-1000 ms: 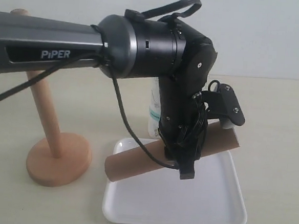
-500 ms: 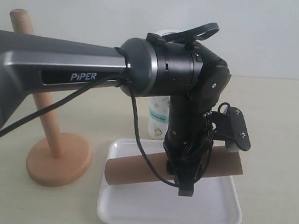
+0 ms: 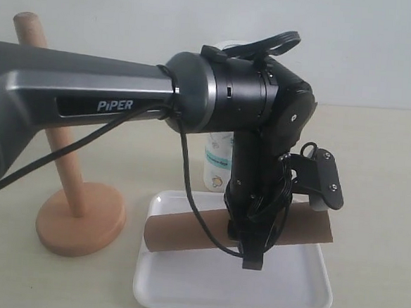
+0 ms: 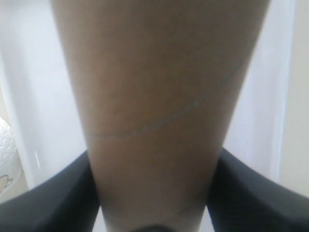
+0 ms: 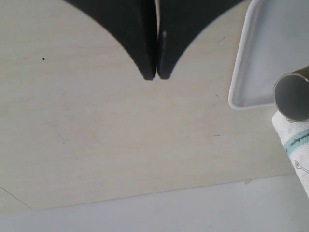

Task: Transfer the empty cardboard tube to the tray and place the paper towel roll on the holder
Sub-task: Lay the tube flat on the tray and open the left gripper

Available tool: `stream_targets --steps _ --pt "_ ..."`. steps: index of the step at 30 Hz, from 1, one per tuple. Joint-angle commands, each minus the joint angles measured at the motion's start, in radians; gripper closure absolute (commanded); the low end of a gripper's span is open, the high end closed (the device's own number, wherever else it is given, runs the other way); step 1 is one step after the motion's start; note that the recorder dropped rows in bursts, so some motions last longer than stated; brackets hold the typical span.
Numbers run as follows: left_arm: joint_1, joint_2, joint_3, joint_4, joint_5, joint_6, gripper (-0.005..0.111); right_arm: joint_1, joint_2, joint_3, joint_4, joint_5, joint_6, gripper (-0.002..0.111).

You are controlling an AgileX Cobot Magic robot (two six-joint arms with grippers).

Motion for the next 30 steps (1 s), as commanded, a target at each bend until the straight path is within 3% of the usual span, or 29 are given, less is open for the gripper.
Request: stream_targets --steps 1,18,24,30 --pt "-0.008 0.015 -0.011 -0.001 -0.004 0.005 0.103 -0.005 -0.005 -0.001 -0.004 -0.004 -0.002 0.108" --pt "-0.008 0.029 -0.011 0.008 -0.008 0.005 0.102 -0.005 -0.005 -0.001 -0.004 -0.004 -0.002 0.108" --pt "-0.008 0.029 -0.011 0.011 -0.009 0.001 0.065 -0.005 -0.005 -0.001 -0.004 -0.006 -0.002 0.108" --pt "-0.008 0.029 -0.011 0.011 -0.009 0.001 0.06 -0.005 -0.005 -0.001 -0.004 -0.006 -0.002 0.108"
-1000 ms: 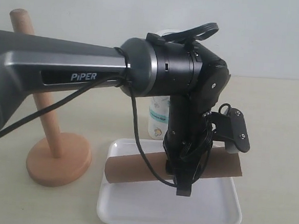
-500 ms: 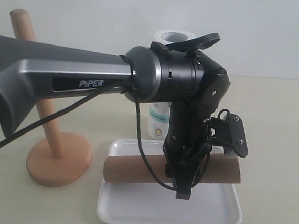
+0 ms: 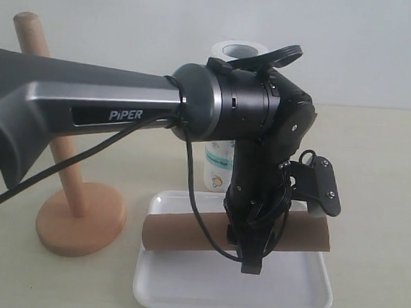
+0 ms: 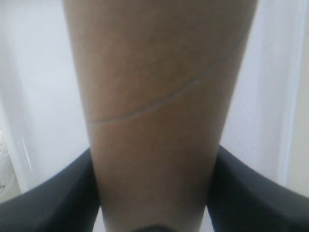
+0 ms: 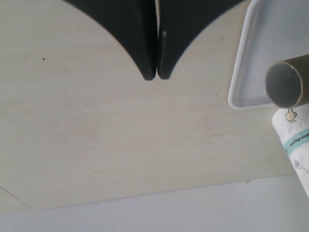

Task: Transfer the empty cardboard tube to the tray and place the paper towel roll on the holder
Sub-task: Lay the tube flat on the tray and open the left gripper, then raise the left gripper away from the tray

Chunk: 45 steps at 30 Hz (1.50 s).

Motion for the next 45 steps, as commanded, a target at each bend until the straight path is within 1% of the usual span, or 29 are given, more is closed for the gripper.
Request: stream_targets --steps 1,5,17,24,28,35,39,42,44,45 --pt "-0.008 0.002 -0.006 0.004 -0.005 0.001 0.056 -0.005 -0.005 -0.001 -0.004 -0.006 -0.002 0.108" --pt "-0.008 0.002 -0.006 -0.004 -0.007 0.001 0.049 -0.005 -0.005 -0.001 -0.004 -0.006 -0.002 0.108" --pt "-0.008 0.002 -0.006 -0.006 -0.011 0.001 0.049 -0.005 -0.005 -0.001 -0.004 -0.006 -0.002 0.108" --pt "-0.008 -0.018 -0.006 0.017 0.018 0.001 0.049 -0.005 -0.005 -0.001 -0.004 -0.006 -0.002 0.108" --pt "-0.008 -0.048 -0.006 0.05 0.01 -0.045 0.049 -0.005 -0.005 -0.001 -0.004 -0.006 -0.002 0.108" --pt "-0.008 -0.111 -0.006 0.05 0.01 -0.067 0.049 -0.005 -0.005 -0.001 -0.004 -0.006 -0.002 0.108" --pt "-0.008 -0.159 -0.006 0.057 0.043 -0.113 0.05 -0.005 -0.005 -0.001 -0.004 -0.006 -0.002 0.108" --pt "-0.008 -0.203 -0.006 0.059 0.091 -0.146 0.057 -0.005 -0.005 -0.001 -0.004 -0.006 0.0 0.108" --pt "-0.008 -0.237 -0.006 0.059 0.094 -0.16 0.072 -0.005 -0.005 -0.001 -0.004 -0.006 0.0 0.108" --pt "-0.008 -0.255 -0.006 0.057 0.094 -0.168 0.082 -0.005 -0.005 -0.001 -0.004 -0.006 0.0 0.108"
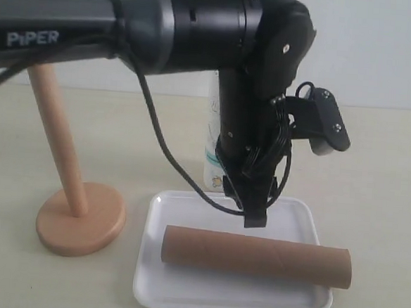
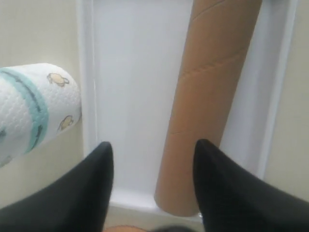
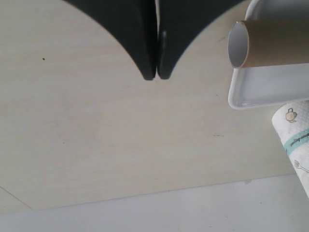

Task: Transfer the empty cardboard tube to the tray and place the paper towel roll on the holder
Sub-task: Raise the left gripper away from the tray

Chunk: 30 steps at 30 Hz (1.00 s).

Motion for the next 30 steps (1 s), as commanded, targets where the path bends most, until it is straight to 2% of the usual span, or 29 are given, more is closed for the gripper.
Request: stream_targets --steps 1,2,3,17,30 --pt "-0.008 -0.084 -0.006 -0.006 0.022 -0.048 0.092 -0.005 -0.005 -0.001 -0.004 -0.006 0.0 0.108" --pt "-0.008 -0.101 -0.006 -0.008 0.022 -0.05 0.102 -0.005 -0.005 -0.001 -0.004 -0.006 -0.002 0.108" --pt "-0.008 -0.116 -0.006 -0.011 0.022 -0.058 0.102 -0.005 -0.005 -0.001 -0.004 -0.006 -0.002 0.108" --pt "-0.008 -0.394 -0.006 -0.015 0.022 -0.205 0.103 -0.005 -0.005 -0.001 -0.004 -0.006 -0.002 0.108" --pt "-0.008 -0.724 -0.001 -0.013 0.022 -0.292 0.103 -0.005 -0.005 -0.001 -0.004 -0.006 -0.002 0.108"
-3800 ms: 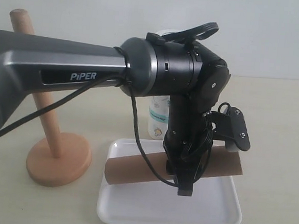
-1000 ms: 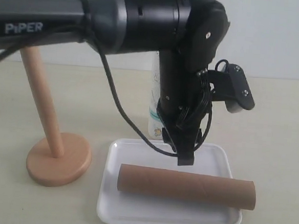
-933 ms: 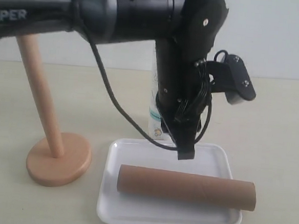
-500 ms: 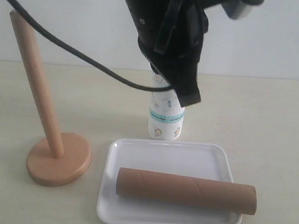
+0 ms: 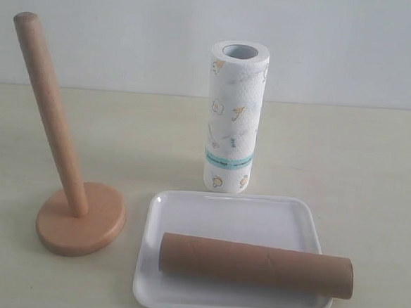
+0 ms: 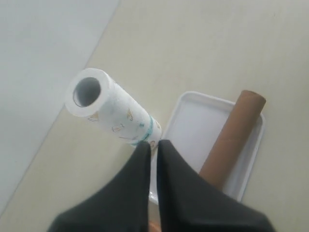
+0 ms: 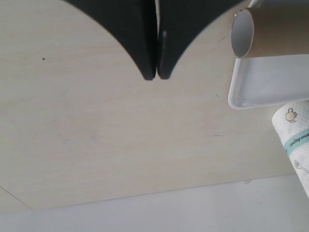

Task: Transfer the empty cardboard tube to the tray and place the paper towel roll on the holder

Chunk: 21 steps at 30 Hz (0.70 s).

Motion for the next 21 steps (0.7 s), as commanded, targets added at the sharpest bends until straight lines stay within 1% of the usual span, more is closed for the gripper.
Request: stream_targets --steps 1,3,7,10,15,18,21 --pt "-0.008 -0.137 0.015 -0.015 0.001 -0.048 0.103 -0.005 -0.005 -0.001 -0.004 -0.006 -0.002 0.108" --pt "-0.008 -0.205 0.056 -0.018 0.001 -0.062 0.103 -0.005 -0.005 -0.001 -0.004 -0.006 -0.002 0.108" --pt "-0.008 -0.371 0.187 -0.022 -0.001 -0.123 0.103 -0.005 -0.005 -0.001 -0.004 -0.006 -0.002 0.108" --pt "-0.008 -0.503 0.302 -0.024 -0.074 -0.173 0.103 -0.005 -0.005 -0.001 -0.004 -0.006 -0.002 0.108" --pt "-0.008 -0.735 0.5 -0.051 -0.238 -0.223 0.103 -0.005 -0.005 -0.001 -0.004 -0.006 -0.002 0.108" --pt "-0.008 -0.857 0.594 -0.051 -0.327 -0.247 0.103 -0.005 -0.005 -0.001 -0.004 -0.006 -0.002 0.108" --pt "-0.008 -0.94 0.674 -0.051 -0.38 -0.259 0.103 -0.005 -0.005 -0.001 -0.004 -0.006 -0.002 0.108"
